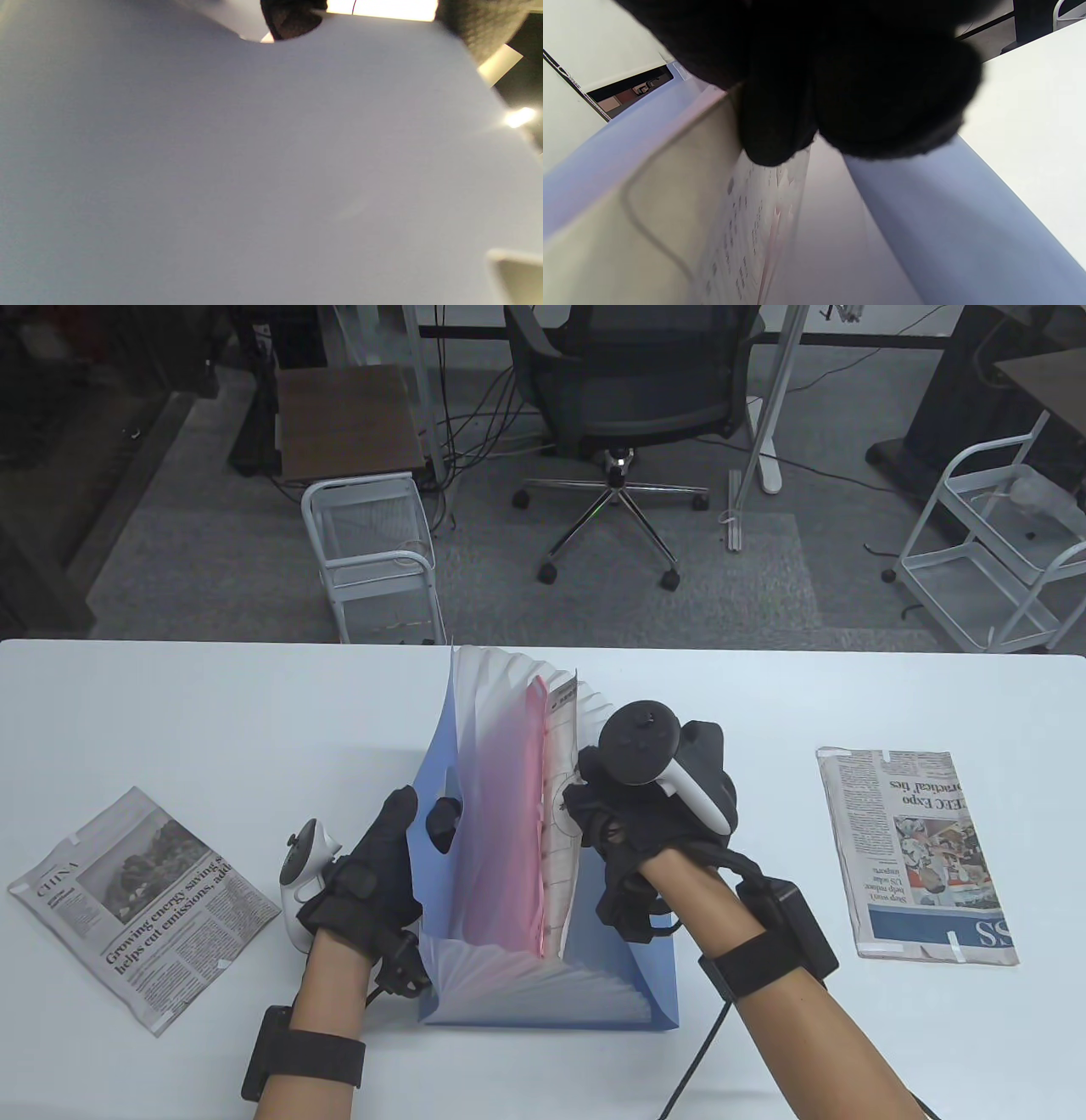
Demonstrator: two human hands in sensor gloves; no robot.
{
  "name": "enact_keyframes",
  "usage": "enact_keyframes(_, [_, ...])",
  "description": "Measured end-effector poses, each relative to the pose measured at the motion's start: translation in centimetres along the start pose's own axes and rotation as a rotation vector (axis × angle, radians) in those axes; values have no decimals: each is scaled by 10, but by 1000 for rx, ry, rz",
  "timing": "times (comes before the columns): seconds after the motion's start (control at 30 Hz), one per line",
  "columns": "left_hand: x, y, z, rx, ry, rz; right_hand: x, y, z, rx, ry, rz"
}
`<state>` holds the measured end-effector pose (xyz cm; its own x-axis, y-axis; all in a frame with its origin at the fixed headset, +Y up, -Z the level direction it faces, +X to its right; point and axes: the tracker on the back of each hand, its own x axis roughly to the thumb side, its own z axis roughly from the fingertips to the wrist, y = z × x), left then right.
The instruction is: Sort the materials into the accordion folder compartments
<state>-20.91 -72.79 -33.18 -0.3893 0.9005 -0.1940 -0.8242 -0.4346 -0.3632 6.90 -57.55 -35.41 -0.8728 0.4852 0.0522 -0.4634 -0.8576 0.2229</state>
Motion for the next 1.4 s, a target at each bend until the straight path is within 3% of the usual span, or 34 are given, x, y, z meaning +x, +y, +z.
enact_keyframes(0.43, [0, 0, 1, 1, -4, 10, 5, 17, -12, 59, 45, 38])
enact_keyframes(0.93, [-1, 0, 0, 0, -3, 5, 3, 16, -14, 140, 64, 13])
enact_keyframes(1.03, [-1, 0, 0, 0, -4, 6, 0, 7, -8, 144, 56, -44])
enact_keyframes(1.27, [-1, 0, 1, 0, -3, 4, -13, -46, 14, -34, 20, -137])
enact_keyframes(1.4, [-1, 0, 0, 0, -4, 4, -38, -75, 24, -164, 58, -83])
